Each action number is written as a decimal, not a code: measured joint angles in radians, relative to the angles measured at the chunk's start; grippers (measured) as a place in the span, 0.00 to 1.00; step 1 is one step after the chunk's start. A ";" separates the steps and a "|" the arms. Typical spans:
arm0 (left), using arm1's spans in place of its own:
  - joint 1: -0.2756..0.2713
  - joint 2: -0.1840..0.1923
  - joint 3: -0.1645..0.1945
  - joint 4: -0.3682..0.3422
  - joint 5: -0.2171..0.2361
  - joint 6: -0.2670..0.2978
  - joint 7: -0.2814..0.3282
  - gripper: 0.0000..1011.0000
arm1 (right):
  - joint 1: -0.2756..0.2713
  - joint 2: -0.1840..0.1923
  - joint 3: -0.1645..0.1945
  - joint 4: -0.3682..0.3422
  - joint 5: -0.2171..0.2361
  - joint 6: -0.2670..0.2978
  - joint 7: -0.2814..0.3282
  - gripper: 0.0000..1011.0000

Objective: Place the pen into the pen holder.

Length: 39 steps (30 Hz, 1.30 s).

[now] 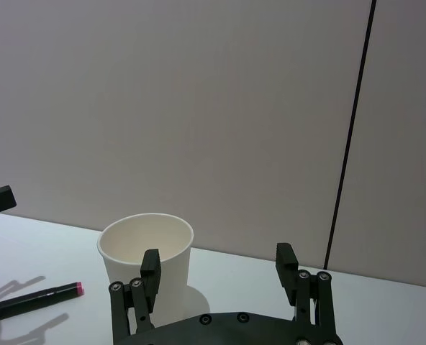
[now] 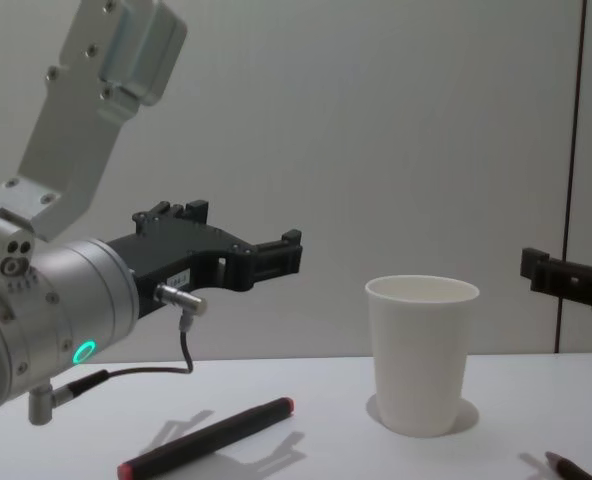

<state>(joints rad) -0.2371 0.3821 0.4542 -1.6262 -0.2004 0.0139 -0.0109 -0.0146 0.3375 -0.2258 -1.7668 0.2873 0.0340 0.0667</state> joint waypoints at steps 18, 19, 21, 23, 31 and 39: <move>0.000 0.000 0.000 0.000 0.000 0.000 0.000 0.99 | 0.000 0.000 0.000 0.000 0.000 0.000 0.000 0.99; 0.000 0.000 0.000 0.000 0.000 0.000 0.000 0.99 | 0.000 0.000 0.000 0.000 0.000 0.000 0.000 0.99; 0.000 0.000 0.000 0.000 0.000 0.000 0.000 0.99 | 0.000 0.000 0.000 0.000 0.000 0.000 0.000 0.99; 0.000 0.000 0.000 0.000 0.000 0.000 0.000 0.99 | 0.000 0.000 0.000 0.000 0.000 0.000 0.000 0.99; 0.000 0.000 0.000 0.000 0.000 0.000 0.000 0.99 | 0.000 0.000 0.000 0.000 0.000 0.000 0.000 0.99; 0.000 0.000 0.000 0.000 0.000 0.000 0.000 0.99 | -0.004 0.003 0.001 -0.002 0.002 0.000 0.005 0.99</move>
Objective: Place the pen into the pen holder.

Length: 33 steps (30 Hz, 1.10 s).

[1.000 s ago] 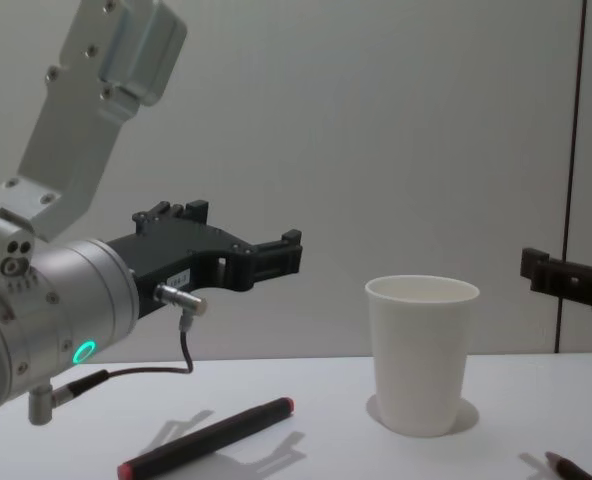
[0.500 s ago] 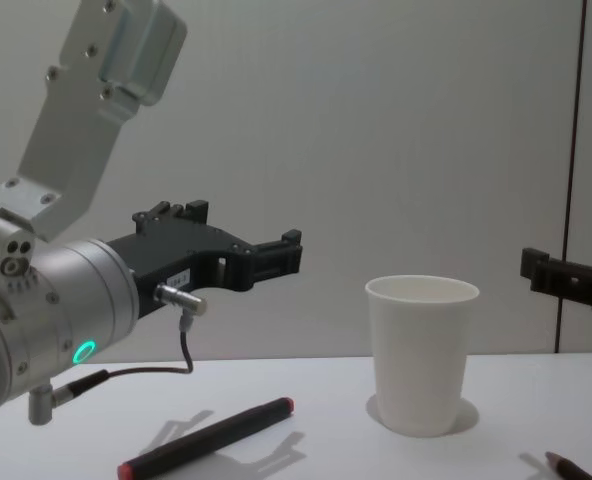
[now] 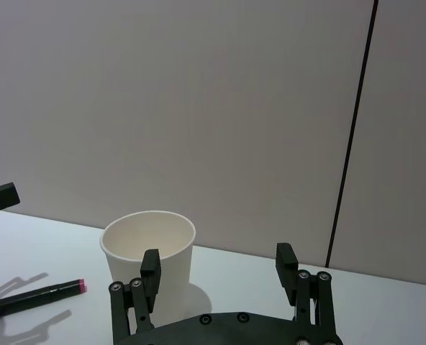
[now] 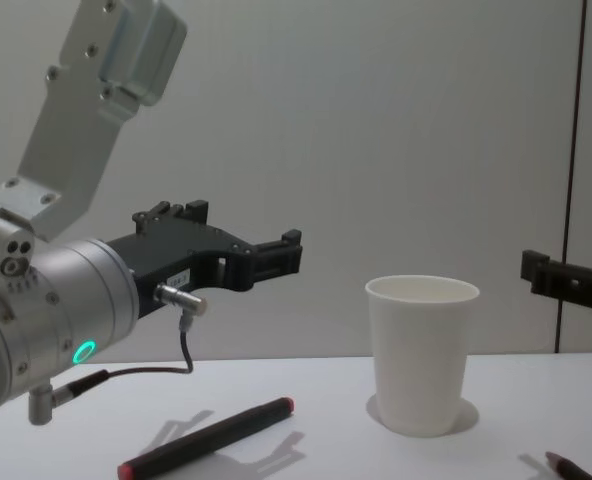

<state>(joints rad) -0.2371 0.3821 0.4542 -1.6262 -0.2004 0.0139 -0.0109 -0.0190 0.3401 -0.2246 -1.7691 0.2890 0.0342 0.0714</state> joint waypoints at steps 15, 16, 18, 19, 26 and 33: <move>0.000 0.000 0.000 0.000 0.000 0.000 0.000 0.99 | -0.069 0.029 0.005 -0.078 0.028 0.031 -0.013 0.99; 0.000 0.000 0.000 0.000 0.000 0.000 0.000 0.99 | -0.075 0.032 0.005 -0.083 0.028 0.034 -0.015 0.99; 0.000 0.000 0.000 0.000 0.000 0.000 0.000 0.99 | -0.087 0.036 0.006 -0.099 0.029 0.043 -0.025 0.99; 0.000 0.000 0.000 0.000 0.000 0.000 0.000 0.99 | -0.095 0.040 0.006 -0.109 0.029 0.049 -0.031 0.99; 0.000 0.000 0.000 0.000 0.000 0.000 0.000 0.99 | -0.134 0.056 0.010 -0.151 0.024 0.094 -0.065 0.99; 0.000 0.000 0.000 0.000 0.000 0.000 0.000 0.99 | -0.165 0.070 0.013 -0.186 0.016 0.160 -0.094 0.99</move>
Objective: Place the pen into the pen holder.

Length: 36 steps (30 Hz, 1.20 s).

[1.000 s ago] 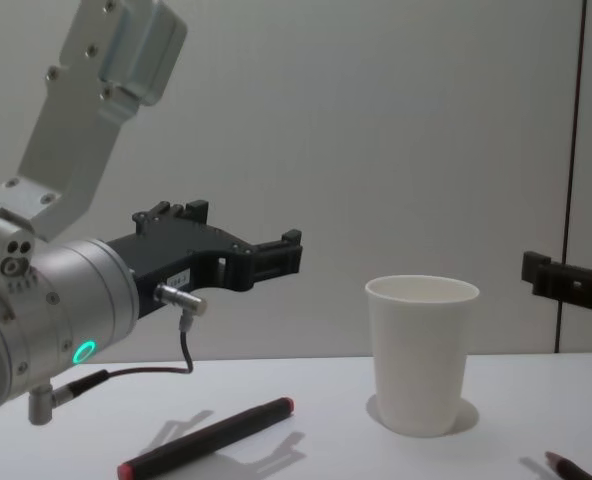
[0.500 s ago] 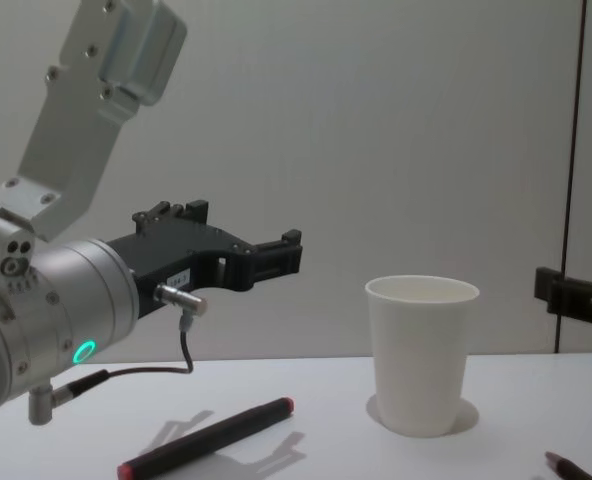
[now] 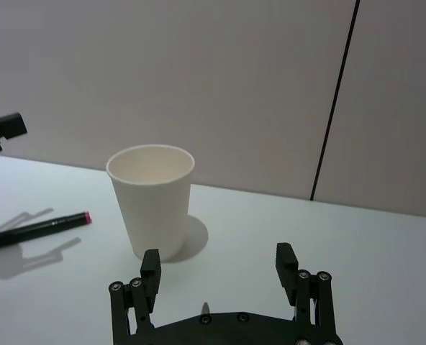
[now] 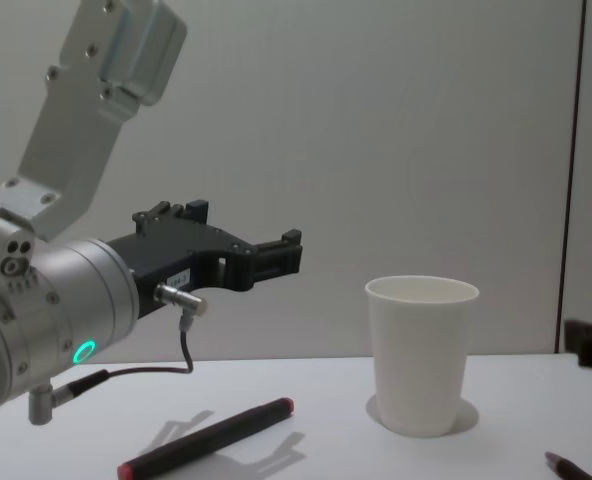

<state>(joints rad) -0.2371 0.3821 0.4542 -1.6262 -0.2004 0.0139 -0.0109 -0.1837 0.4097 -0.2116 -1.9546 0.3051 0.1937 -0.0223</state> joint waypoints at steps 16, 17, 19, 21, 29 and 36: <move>0.000 0.000 0.000 0.000 0.000 0.000 0.000 0.99 | -0.026 0.000 0.005 -0.034 -0.002 0.196 -0.048 0.99; 0.000 0.000 0.000 0.000 0.000 0.000 0.000 0.99 | -0.026 -0.002 0.005 -0.034 -0.003 0.203 -0.049 0.99; 0.000 0.000 0.000 0.000 0.000 0.000 0.000 0.99 | -0.025 -0.004 0.004 -0.034 -0.005 0.217 -0.050 0.99; 0.000 0.000 0.000 0.000 0.000 0.000 0.000 0.99 | -0.023 -0.009 0.003 -0.034 -0.008 0.239 -0.051 0.99; 0.000 0.000 0.000 0.000 0.000 0.000 0.000 0.99 | -0.012 -0.028 -0.006 -0.024 -0.025 0.296 -0.050 0.99; 0.000 0.000 0.000 0.000 0.000 0.000 0.000 0.99 | 0.003 -0.048 -0.015 -0.006 -0.044 0.332 -0.042 0.99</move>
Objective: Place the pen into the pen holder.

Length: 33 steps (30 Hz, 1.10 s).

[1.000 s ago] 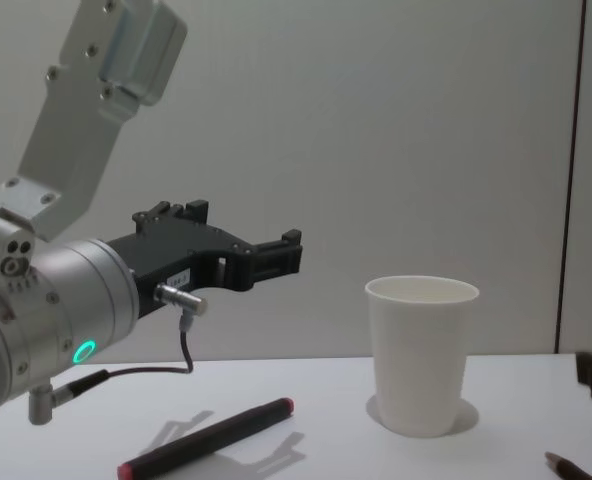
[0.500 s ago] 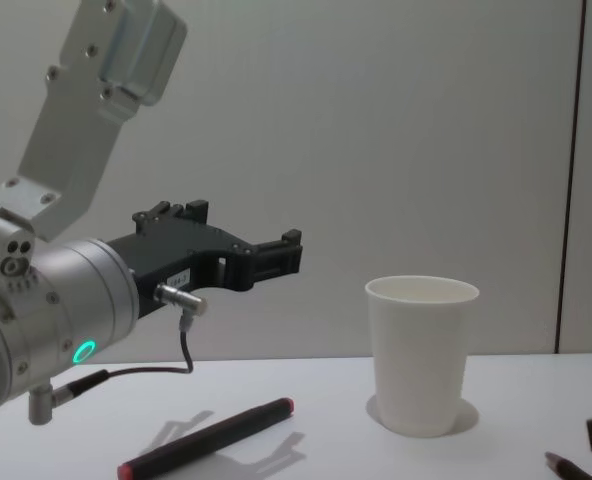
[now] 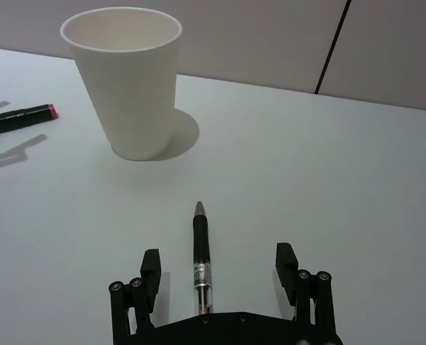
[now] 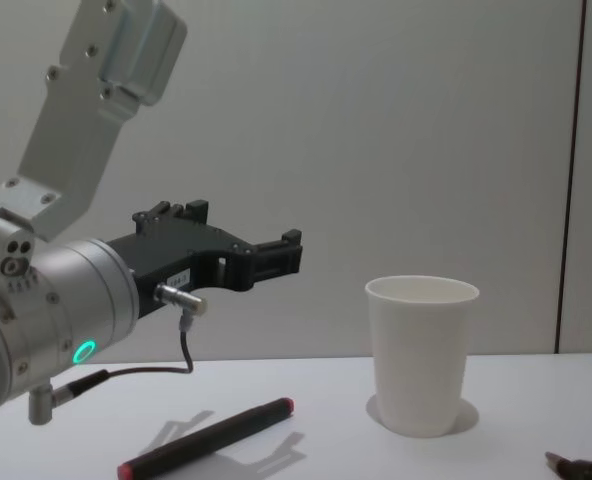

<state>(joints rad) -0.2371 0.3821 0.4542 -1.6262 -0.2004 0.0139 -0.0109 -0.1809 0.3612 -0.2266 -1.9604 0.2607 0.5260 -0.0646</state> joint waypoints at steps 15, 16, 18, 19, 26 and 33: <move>0.000 0.000 0.000 0.000 0.000 0.000 0.000 0.99 | 0.022 -0.034 -0.010 0.030 -0.031 0.041 0.008 0.99; 0.000 0.000 0.000 0.000 0.000 0.000 0.000 0.99 | 0.023 -0.037 -0.010 0.032 -0.033 0.044 0.008 0.99; 0.000 0.000 0.000 0.000 0.000 0.000 0.000 0.99 | 0.024 -0.041 -0.011 0.034 -0.034 0.047 0.008 0.99; 0.000 0.000 0.000 0.000 0.000 0.000 0.000 0.99 | 0.025 -0.044 -0.011 0.037 -0.035 0.049 0.008 0.99; 0.000 0.000 0.000 0.000 0.000 0.000 0.000 0.99 | 0.025 -0.056 -0.012 0.045 -0.038 0.056 0.007 0.99; 0.000 0.000 0.000 0.000 0.000 0.000 0.000 0.99 | 0.024 -0.066 -0.012 0.050 -0.040 0.058 0.004 0.99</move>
<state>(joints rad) -0.2371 0.3821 0.4542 -1.6262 -0.2004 0.0139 -0.0109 -0.1567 0.2955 -0.2384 -1.9109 0.2210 0.5836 -0.0603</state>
